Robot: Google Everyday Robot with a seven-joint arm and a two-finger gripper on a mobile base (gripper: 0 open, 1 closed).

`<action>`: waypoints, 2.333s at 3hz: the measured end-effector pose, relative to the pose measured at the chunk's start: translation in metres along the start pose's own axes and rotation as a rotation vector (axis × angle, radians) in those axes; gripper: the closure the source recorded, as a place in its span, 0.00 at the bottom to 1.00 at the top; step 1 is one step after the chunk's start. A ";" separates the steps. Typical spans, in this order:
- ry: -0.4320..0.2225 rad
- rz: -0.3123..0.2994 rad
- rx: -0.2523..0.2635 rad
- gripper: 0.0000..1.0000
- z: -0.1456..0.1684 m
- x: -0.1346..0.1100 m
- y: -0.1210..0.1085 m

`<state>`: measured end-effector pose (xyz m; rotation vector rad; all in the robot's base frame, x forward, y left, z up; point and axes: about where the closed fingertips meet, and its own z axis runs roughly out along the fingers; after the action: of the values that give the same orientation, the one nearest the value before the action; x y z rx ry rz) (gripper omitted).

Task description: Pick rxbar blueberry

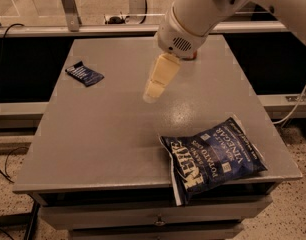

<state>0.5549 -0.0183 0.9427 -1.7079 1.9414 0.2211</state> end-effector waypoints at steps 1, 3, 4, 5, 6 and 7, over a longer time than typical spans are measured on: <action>-0.001 -0.002 0.000 0.00 0.000 -0.001 0.000; -0.122 0.016 -0.015 0.00 0.076 -0.054 -0.011; -0.166 0.050 -0.024 0.00 0.119 -0.084 -0.020; -0.201 0.091 -0.024 0.00 0.157 -0.108 -0.033; -0.229 0.130 -0.018 0.00 0.182 -0.121 -0.052; -0.256 0.175 -0.032 0.00 0.203 -0.130 -0.067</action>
Offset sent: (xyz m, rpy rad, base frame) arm 0.0428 0.0980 -0.0371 0.1776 -0.0264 0.0506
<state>0.6832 0.1761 0.8509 -1.4490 1.9021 0.5114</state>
